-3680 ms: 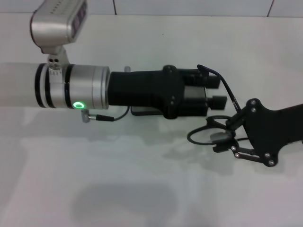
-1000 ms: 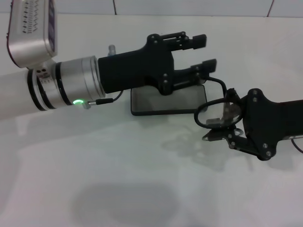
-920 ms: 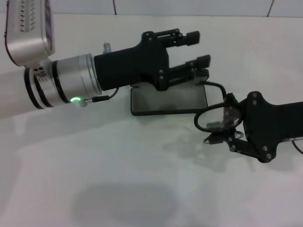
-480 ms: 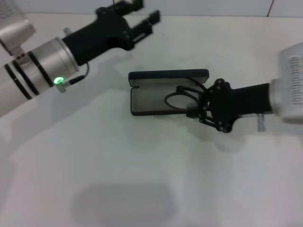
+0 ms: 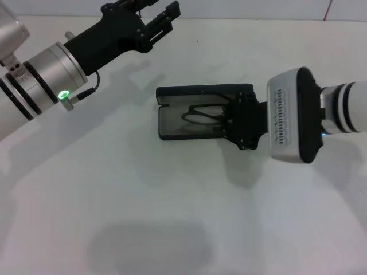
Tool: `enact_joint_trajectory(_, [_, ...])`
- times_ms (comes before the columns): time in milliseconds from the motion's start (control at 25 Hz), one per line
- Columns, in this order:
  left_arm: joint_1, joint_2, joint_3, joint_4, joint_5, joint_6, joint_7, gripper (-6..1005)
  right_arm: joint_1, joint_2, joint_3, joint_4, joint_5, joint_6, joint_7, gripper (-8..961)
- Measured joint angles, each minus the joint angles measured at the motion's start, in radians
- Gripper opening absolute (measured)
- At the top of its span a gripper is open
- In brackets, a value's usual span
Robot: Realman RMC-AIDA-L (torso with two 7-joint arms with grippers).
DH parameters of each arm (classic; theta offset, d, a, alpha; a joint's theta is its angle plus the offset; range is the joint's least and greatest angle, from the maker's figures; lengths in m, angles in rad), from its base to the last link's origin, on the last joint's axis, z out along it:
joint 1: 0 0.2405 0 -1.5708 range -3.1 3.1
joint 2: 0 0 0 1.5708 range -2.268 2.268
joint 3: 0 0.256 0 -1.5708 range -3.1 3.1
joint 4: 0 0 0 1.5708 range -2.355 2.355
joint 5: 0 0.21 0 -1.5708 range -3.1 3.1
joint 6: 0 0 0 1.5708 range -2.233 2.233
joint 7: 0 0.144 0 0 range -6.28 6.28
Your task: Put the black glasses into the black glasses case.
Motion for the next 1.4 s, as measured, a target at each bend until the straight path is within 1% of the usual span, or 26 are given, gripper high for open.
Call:
enact_joint_trajectory(200, [-0.001,-0.001,0.002,-0.001,0.004,-0.001,-0.001,563,-0.001,0.001,-0.102,-0.002,-0.017,0.152,0.001,188])
enact_joint_trajectory(320, [-0.002,-0.002,0.003,-0.001,0.004,-0.001,-0.001,563,-0.002,0.002,-0.127,-0.004,-0.017,0.191,0.002,190])
enact_joint_trajectory(880, [-0.004,-0.003,0.003,0.002,0.004,-0.002,-0.013,564,-0.008,0.002,-0.156,0.001,-0.042,0.217,-0.004,196])
enact_joint_trajectory(1280, [0.002,-0.003,0.003,0.002,0.004,-0.002,-0.017,564,-0.033,-0.001,-0.157,-0.016,-0.038,0.210,-0.004,201])
enact_joint_trajectory(1400, [0.005,-0.003,0.003,0.000,0.004,-0.002,-0.021,564,-0.047,-0.002,-0.148,-0.027,-0.034,0.199,-0.004,392])
